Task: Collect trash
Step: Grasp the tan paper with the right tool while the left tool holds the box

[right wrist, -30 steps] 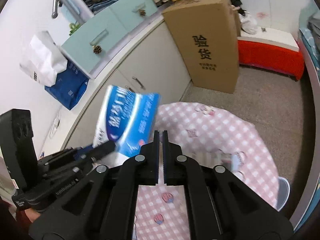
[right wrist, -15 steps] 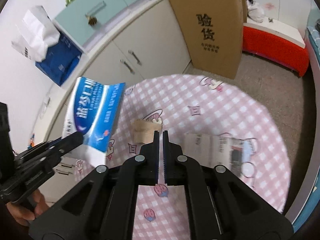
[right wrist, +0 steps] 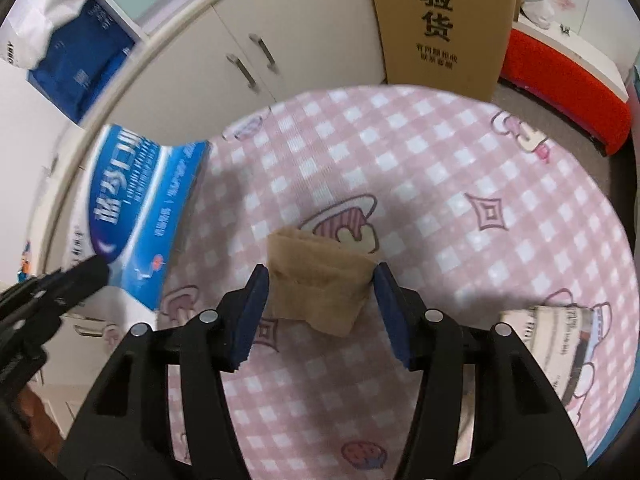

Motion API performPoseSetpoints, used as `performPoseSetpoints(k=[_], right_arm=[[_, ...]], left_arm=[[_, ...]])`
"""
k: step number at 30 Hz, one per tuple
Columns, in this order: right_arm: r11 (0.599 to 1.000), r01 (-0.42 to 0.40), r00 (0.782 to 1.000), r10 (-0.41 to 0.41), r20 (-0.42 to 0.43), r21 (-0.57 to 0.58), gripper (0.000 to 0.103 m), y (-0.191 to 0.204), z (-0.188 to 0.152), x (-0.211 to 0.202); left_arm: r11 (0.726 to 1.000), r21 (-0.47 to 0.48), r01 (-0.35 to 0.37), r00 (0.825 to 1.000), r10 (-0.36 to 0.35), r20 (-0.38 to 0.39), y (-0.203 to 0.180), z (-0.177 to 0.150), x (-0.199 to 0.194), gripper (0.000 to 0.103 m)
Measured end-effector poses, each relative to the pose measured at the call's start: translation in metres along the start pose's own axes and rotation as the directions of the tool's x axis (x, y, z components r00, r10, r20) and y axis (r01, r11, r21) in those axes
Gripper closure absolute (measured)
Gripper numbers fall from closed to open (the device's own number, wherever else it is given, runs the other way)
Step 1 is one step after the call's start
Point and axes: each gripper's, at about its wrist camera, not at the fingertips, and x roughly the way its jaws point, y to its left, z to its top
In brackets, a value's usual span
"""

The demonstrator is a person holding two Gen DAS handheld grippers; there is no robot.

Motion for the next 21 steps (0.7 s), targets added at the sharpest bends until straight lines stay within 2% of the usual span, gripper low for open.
performPoseSetpoints(k=[2,3,4,6,13,17,21], right_arm=[[1.000,0.006,1.000,-0.006,-0.001,0.006,0.064,-0.003,0.000,0.005],[1.000,0.013,1.000,-0.013,-0.004,0.000,0.075,-0.006,0.001,0.004],[1.000,-0.003,1.000,0.003,-0.008,0.010,0.081,-0.010,0.001,0.003],[0.999,-0.026,1.000,0.026,0.002,0.023,0.086,-0.018,0.002,-0.005],[0.996,-0.053,0.988,0.042,0.148,0.070,0.087,-0.049,-0.001,-0.086],[0.994,-0.044,0.974,0.020,0.227,0.102,0.087,-0.080,-0.017,-0.143],[0.986,0.000,0.957,-0.048,0.285,0.166,0.087,-0.138,-0.051,-0.203]], left_arm=[[1.000,0.002,0.003,1.000,-0.003,-0.006,-0.001,0.001,0.003,0.089],[1.000,0.003,0.003,1.000,-0.003,-0.011,-0.004,0.001,0.004,0.089],[1.000,0.006,0.003,1.000,-0.003,-0.011,-0.007,0.001,0.004,0.089],[1.000,0.012,0.011,1.000,-0.011,-0.007,-0.014,0.002,0.002,0.089],[0.996,0.074,0.043,0.997,-0.047,0.056,-0.069,0.008,-0.027,0.089],[0.986,0.148,0.078,0.992,-0.092,0.090,-0.131,0.004,-0.050,0.089],[0.968,0.219,0.120,0.985,-0.144,0.094,-0.200,-0.013,-0.066,0.089]])
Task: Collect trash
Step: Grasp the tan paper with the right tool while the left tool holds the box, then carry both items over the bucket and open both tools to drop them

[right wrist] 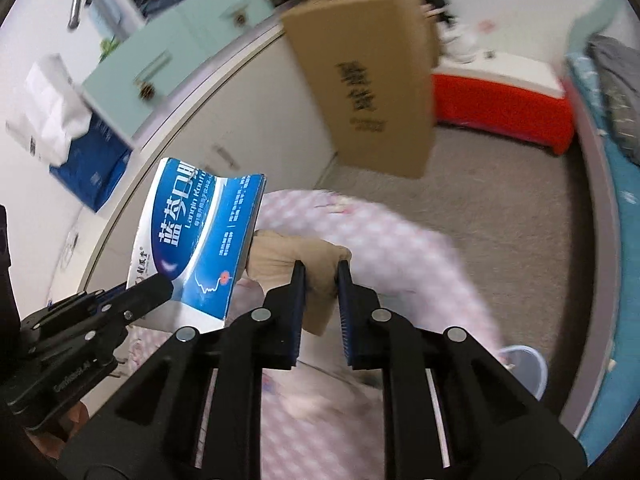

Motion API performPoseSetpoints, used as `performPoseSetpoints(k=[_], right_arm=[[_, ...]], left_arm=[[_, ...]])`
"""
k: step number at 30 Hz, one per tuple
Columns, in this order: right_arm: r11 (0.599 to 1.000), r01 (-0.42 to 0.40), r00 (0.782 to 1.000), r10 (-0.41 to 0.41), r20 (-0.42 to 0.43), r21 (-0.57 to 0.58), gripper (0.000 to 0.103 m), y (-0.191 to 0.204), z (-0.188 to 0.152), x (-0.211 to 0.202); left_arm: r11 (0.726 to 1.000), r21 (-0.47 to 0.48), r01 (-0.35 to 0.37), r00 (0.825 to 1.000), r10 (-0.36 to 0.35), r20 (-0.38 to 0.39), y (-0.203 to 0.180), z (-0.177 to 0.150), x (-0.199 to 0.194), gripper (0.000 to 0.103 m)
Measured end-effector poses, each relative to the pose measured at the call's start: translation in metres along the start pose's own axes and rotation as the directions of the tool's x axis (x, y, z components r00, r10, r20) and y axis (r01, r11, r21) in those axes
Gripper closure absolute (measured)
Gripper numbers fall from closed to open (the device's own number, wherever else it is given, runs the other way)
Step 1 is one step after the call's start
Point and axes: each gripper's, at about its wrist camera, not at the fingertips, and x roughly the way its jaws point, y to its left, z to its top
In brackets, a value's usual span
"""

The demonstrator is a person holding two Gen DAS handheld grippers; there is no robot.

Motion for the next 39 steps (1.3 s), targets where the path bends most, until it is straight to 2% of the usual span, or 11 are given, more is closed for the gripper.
performPoseSetpoints(k=[4,10,19,23,26,28,29,30,33,35,39], right_arm=[[0.994,0.068,0.996,-0.072,0.050,0.081,0.087,-0.074,-0.020,-0.062],[0.966,0.158,0.979,-0.181,0.094,0.206,0.087,-0.169,-0.062,-0.141],[0.901,0.224,0.955,-0.278,0.098,0.371,0.087,-0.261,-0.128,-0.210],[0.876,0.233,0.950,-0.298,0.094,0.423,0.087,-0.288,-0.151,-0.228],[0.862,0.237,0.947,-0.307,0.090,0.449,0.087,-0.299,-0.162,-0.235],[0.853,0.233,0.948,-0.307,0.086,0.467,0.087,-0.308,-0.170,-0.238],[0.850,0.234,0.948,-0.308,0.085,0.471,0.087,-0.309,-0.171,-0.239],[0.847,0.232,0.949,-0.306,0.081,0.478,0.087,-0.312,-0.173,-0.238],[0.845,0.229,0.952,-0.297,0.069,0.483,0.087,-0.314,-0.178,-0.235],[0.847,0.225,0.955,-0.290,0.062,0.482,0.087,-0.313,-0.176,-0.230],[0.854,0.216,0.961,-0.272,0.054,0.473,0.087,-0.307,-0.174,-0.220]], left_arm=[[0.996,0.077,0.053,0.999,-0.052,-0.014,-0.080,-0.010,-0.002,0.089],[0.966,0.210,0.148,0.988,-0.133,-0.084,-0.204,-0.044,0.002,0.089],[0.902,0.367,0.228,0.966,-0.162,-0.202,-0.330,-0.100,0.021,0.089],[0.882,0.403,0.245,0.960,-0.164,-0.225,-0.358,-0.114,0.027,0.088],[0.874,0.413,0.258,0.955,-0.167,-0.243,-0.371,-0.117,0.033,0.083],[0.877,0.406,0.257,0.954,-0.162,-0.254,-0.375,-0.118,0.038,0.071],[0.879,0.402,0.256,0.952,-0.158,-0.261,-0.377,-0.119,0.041,0.056],[0.883,0.400,0.246,0.954,-0.147,-0.262,-0.377,-0.119,0.043,0.049],[0.894,0.380,0.238,0.951,-0.134,-0.280,-0.374,-0.119,0.049,0.048],[0.903,0.369,0.222,0.953,-0.122,-0.276,-0.370,-0.117,0.050,0.044],[0.908,0.363,0.210,0.955,-0.111,-0.275,-0.362,-0.115,0.048,0.042]])
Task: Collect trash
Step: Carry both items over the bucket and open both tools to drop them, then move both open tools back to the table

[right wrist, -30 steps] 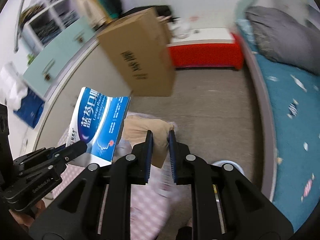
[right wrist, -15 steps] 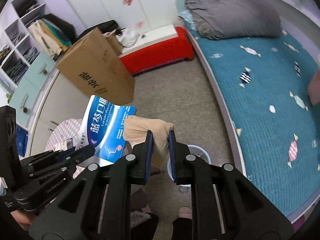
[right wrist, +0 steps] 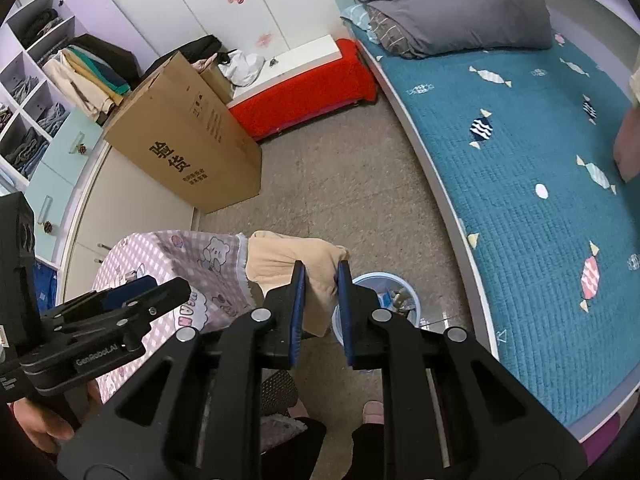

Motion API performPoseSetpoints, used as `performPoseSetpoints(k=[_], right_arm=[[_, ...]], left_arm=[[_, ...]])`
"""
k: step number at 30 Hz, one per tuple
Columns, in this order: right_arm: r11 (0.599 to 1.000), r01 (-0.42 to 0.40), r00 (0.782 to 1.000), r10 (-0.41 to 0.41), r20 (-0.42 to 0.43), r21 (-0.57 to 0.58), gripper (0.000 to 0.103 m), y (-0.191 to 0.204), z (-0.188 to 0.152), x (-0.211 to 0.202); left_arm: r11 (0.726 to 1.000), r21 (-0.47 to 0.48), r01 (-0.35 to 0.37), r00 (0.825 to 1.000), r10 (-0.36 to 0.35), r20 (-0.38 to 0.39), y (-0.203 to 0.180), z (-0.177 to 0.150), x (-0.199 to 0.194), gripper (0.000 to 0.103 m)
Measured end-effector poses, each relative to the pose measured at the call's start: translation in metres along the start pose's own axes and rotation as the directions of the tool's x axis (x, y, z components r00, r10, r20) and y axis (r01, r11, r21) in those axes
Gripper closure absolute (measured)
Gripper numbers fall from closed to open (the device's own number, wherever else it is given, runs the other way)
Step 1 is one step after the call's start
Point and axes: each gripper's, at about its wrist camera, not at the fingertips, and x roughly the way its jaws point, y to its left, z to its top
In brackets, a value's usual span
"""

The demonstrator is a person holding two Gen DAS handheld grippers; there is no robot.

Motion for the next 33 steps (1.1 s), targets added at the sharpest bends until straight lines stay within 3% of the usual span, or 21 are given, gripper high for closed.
performPoseSetpoints(k=[17,18,20,21,22,29,33], right_arm=[[0.999,-0.014,0.999,0.012,-0.039,-0.039,0.084,0.034,-0.001,0.027],[0.999,-0.009,0.999,0.008,-0.040,-0.036,0.082,0.034,0.000,0.029],[1.000,-0.003,0.999,0.002,-0.041,-0.023,0.068,0.032,0.001,0.033],[1.000,0.004,0.999,-0.005,-0.043,-0.018,0.049,0.032,0.001,0.035],[1.000,0.017,0.999,-0.017,-0.041,-0.012,0.046,0.031,0.001,0.037],[1.000,0.016,0.997,-0.017,-0.070,-0.011,0.046,0.039,-0.002,0.047],[0.999,-0.008,0.997,0.004,-0.079,-0.047,0.045,0.065,-0.003,0.052]], left_arm=[[0.995,-0.088,-0.037,0.999,0.038,0.012,0.051,-0.005,-0.014,0.037],[0.995,-0.091,-0.038,0.999,0.040,0.012,0.053,-0.006,-0.014,0.037],[0.994,-0.098,-0.039,0.999,0.041,0.011,0.059,-0.006,-0.015,0.037],[0.994,-0.100,-0.039,0.999,0.041,0.011,0.061,-0.006,-0.015,0.037],[0.994,-0.102,-0.040,0.999,0.041,0.011,0.063,-0.006,-0.015,0.036],[0.991,-0.125,-0.042,0.999,0.044,0.008,0.079,-0.010,-0.016,0.036],[0.990,-0.134,-0.050,0.999,0.052,0.011,0.093,-0.015,-0.019,0.036]])
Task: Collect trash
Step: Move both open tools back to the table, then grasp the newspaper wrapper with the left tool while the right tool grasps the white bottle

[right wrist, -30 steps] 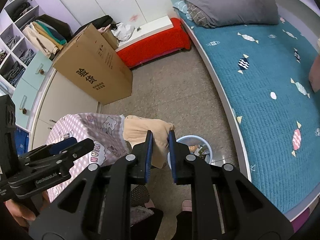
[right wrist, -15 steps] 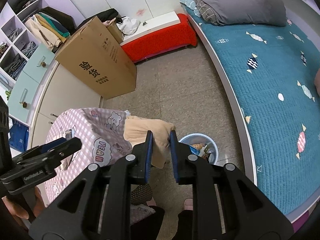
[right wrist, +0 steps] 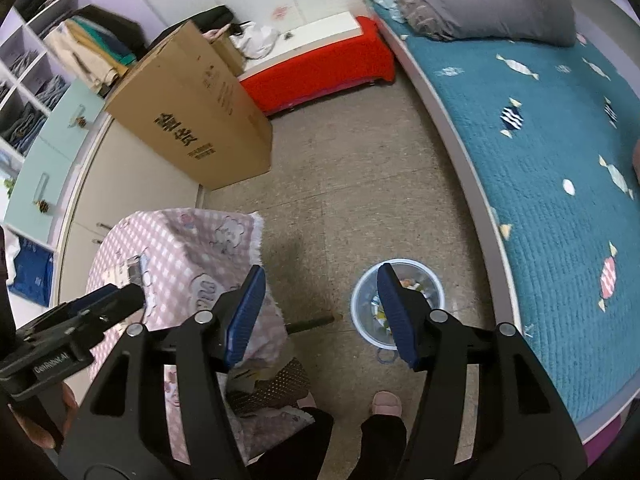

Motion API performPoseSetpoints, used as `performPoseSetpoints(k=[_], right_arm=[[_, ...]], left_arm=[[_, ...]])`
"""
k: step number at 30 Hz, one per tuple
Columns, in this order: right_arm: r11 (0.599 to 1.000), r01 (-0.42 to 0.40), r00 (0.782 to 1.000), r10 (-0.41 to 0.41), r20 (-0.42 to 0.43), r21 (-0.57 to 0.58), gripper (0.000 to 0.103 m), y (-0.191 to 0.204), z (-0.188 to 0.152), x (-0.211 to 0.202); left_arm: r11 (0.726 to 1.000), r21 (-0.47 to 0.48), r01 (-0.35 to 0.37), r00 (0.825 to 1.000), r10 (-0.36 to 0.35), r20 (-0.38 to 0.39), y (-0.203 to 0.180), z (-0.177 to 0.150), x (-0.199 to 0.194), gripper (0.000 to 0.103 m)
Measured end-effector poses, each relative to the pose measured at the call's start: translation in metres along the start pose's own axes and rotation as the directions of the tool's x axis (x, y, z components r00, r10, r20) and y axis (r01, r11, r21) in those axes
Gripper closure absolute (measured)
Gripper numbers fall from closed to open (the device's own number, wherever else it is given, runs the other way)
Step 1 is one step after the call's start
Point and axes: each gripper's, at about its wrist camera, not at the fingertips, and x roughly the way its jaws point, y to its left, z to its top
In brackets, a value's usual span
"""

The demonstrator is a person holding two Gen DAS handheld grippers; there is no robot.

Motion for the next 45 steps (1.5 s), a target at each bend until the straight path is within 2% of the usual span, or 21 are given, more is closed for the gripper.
performPoseSetpoints(k=[5,10,14,20,29,31,35,36,37,38,40,42,45], right_arm=[[0.995,-0.055,0.998,0.054,-0.024,-0.085,0.045,0.053,-0.003,0.014],[0.980,-0.117,0.992,0.107,-0.070,-0.162,0.044,0.110,-0.013,0.034],[0.968,-0.155,0.984,0.133,-0.121,-0.196,0.044,0.145,-0.025,0.054],[0.965,-0.170,0.975,0.136,-0.173,-0.199,0.044,0.171,-0.036,0.081],[0.977,-0.145,0.975,0.114,-0.190,-0.159,0.044,0.182,-0.044,0.101],[0.980,-0.135,0.976,0.106,-0.190,-0.149,0.044,0.181,-0.046,0.104],[0.983,-0.127,0.977,0.101,-0.188,-0.134,0.044,0.181,-0.049,0.105],[0.983,-0.127,0.977,0.101,-0.188,-0.131,0.044,0.182,-0.049,0.104],[0.983,-0.128,0.977,0.103,-0.186,-0.130,0.044,0.183,-0.050,0.104],[0.983,-0.131,0.977,0.106,-0.185,-0.130,0.044,0.185,-0.050,0.103],[0.981,-0.139,0.977,0.114,-0.180,-0.136,0.044,0.191,-0.049,0.102],[0.978,-0.151,0.976,0.124,-0.178,-0.143,0.044,0.197,-0.048,0.100],[0.970,-0.177,0.973,0.146,-0.181,-0.168,0.044,0.214,-0.048,0.101]], left_arm=[[0.999,-0.002,-0.051,0.999,0.051,0.012,0.033,-0.009,-0.006,0.035],[0.992,-0.053,-0.115,0.993,0.116,0.011,0.088,-0.020,-0.010,0.034],[0.985,-0.103,-0.138,0.990,0.137,-0.015,0.131,-0.031,-0.006,0.034],[0.981,-0.134,-0.141,0.989,0.134,-0.061,0.177,-0.050,0.011,0.034],[0.992,-0.077,-0.105,0.989,0.096,-0.111,0.186,-0.048,0.053,0.036],[0.992,-0.058,-0.108,0.988,0.101,-0.119,0.185,-0.046,0.060,0.040],[0.992,-0.036,-0.122,0.985,0.116,-0.129,0.188,-0.044,0.070,0.079],[0.996,-0.046,-0.081,0.989,0.075,-0.127,0.190,-0.044,0.069,0.091],[0.997,-0.060,-0.054,0.992,0.046,-0.119,0.192,-0.043,0.066,0.094],[0.996,-0.064,-0.057,0.994,0.051,-0.097,0.193,-0.042,0.059,0.100],[0.995,-0.091,-0.049,0.997,0.044,-0.058,0.199,-0.041,0.043,0.101],[0.987,-0.163,0.002,1.000,-0.003,-0.005,0.214,-0.040,0.019,0.102],[0.978,-0.206,-0.009,0.997,0.026,0.077,0.232,-0.040,-0.017,0.102]])
